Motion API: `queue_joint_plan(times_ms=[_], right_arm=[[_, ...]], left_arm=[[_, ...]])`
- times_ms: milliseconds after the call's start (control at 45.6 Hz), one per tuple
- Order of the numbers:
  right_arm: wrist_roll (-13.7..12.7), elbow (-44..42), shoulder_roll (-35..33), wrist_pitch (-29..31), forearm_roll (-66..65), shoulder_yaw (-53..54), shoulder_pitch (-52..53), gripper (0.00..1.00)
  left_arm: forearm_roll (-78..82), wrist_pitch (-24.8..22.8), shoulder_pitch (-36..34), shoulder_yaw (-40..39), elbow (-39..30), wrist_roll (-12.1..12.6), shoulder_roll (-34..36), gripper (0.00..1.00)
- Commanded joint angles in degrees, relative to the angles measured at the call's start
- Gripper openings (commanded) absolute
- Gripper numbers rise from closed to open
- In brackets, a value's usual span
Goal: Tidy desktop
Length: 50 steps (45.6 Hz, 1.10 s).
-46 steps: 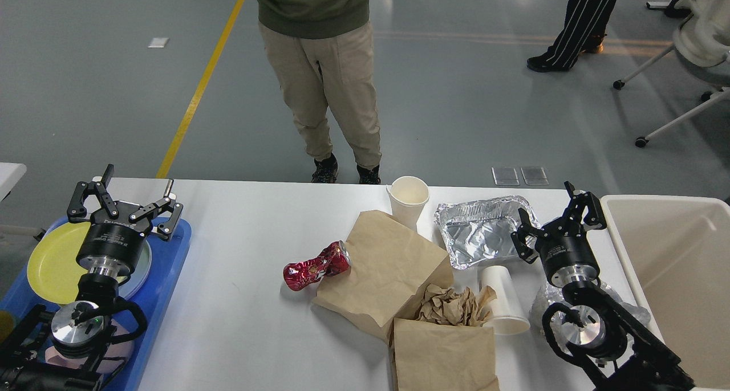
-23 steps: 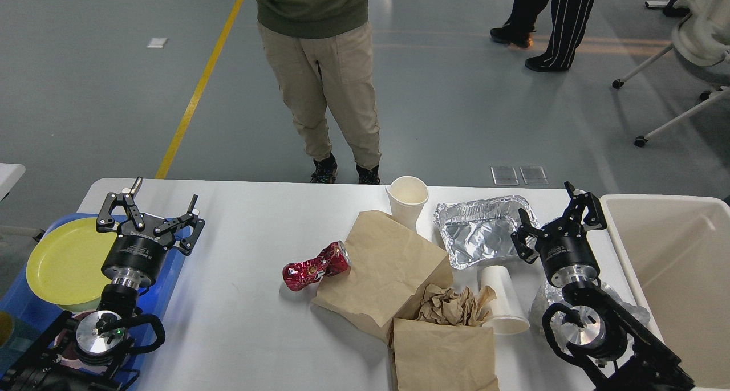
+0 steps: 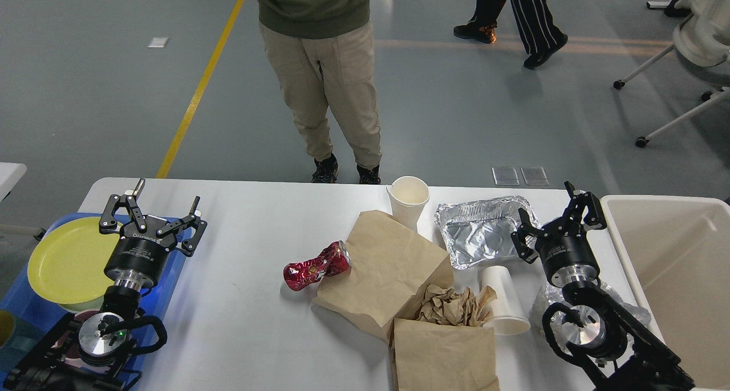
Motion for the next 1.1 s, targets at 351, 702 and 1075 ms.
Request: queue_joint_plan(times_ms=[351,702,1075], right_arm=[[0.0,0.0,0.0,0.0,0.0,0.0,0.0,1.0],[0.0,0.0,0.0,0.0,0.0,0.0,0.0,1.0],[-0.1,-1.0,0.3,0.1,0.0,-0.3,0.9,1.0]], left_arm=[[-0.1,-1.0,-0.6,-0.8,1.5,-0.6,-1.2,0.96],[-0.1,-1.0,-0.5,-0.8,1.5,-0.6,-1.2,0.96],[-0.1,-1.0,-0.6,-0.8,1.4,-0.6,-1.2,0.96]])
